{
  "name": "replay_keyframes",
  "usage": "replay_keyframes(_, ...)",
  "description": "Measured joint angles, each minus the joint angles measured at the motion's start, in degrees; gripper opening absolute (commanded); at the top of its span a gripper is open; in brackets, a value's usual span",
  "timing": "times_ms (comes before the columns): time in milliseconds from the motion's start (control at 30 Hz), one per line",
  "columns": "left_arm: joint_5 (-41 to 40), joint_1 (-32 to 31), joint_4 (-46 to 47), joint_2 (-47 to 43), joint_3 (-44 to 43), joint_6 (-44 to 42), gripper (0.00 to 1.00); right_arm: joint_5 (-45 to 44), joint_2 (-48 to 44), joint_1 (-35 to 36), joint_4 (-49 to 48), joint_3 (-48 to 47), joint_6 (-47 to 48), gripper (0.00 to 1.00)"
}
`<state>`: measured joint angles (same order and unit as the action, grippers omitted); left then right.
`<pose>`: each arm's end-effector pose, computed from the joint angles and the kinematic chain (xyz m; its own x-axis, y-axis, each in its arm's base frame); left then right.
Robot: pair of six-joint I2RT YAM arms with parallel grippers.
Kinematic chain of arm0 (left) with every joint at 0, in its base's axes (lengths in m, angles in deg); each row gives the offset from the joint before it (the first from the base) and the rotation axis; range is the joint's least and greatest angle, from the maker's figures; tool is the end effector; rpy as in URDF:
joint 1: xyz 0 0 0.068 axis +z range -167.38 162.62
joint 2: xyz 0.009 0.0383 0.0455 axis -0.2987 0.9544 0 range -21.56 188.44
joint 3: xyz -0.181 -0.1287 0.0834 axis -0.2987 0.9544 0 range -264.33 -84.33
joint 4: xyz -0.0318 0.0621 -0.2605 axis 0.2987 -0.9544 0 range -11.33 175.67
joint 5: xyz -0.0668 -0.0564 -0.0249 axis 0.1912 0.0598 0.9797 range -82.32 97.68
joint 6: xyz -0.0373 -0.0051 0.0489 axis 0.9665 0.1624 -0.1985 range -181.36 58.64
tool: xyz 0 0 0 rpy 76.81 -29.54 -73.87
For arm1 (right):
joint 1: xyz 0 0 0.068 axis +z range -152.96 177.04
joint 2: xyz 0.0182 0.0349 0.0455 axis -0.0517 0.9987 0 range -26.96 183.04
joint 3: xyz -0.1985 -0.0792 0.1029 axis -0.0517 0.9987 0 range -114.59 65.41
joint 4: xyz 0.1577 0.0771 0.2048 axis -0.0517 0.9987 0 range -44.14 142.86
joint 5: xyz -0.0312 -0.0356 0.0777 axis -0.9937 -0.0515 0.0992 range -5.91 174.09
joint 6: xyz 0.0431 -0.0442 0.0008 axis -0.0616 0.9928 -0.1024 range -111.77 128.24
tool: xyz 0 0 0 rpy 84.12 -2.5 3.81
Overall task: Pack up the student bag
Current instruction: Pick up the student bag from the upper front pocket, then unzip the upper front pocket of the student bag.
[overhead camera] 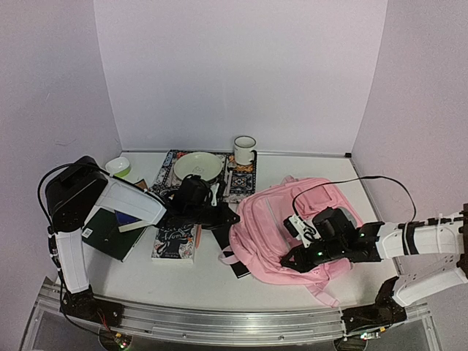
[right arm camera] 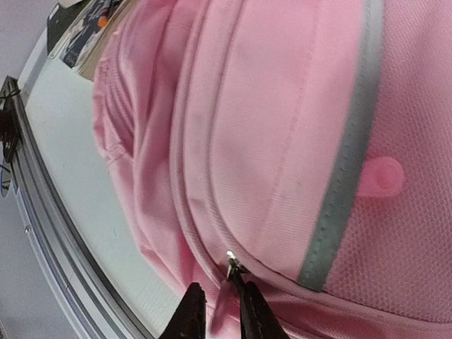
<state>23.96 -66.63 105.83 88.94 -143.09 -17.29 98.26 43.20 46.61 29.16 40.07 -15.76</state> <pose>0.2544 -0.3153 0.1020 -0.8598 -0.0250 -0.5100 0.3967 0.5961 -0.6981 0.1667 0.2133 0.1345 -0.6364 -0.1389 -0.7588 -0.6778 0.5703 0.4641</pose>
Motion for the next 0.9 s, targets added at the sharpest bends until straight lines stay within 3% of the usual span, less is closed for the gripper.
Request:
replay_keyframes(333,-0.1,-0.2,0.0,0.0,0.0,0.8,0.00,-3.1,1.8,2.3,3.5,-4.3,-2.5,0.00)
replay_keyframes(900,-2.0,-1.0,1.4,0.0,0.6,1.0,0.00,-20.2,13.5,11.0,11.1,-20.5,-14.9,0.00)
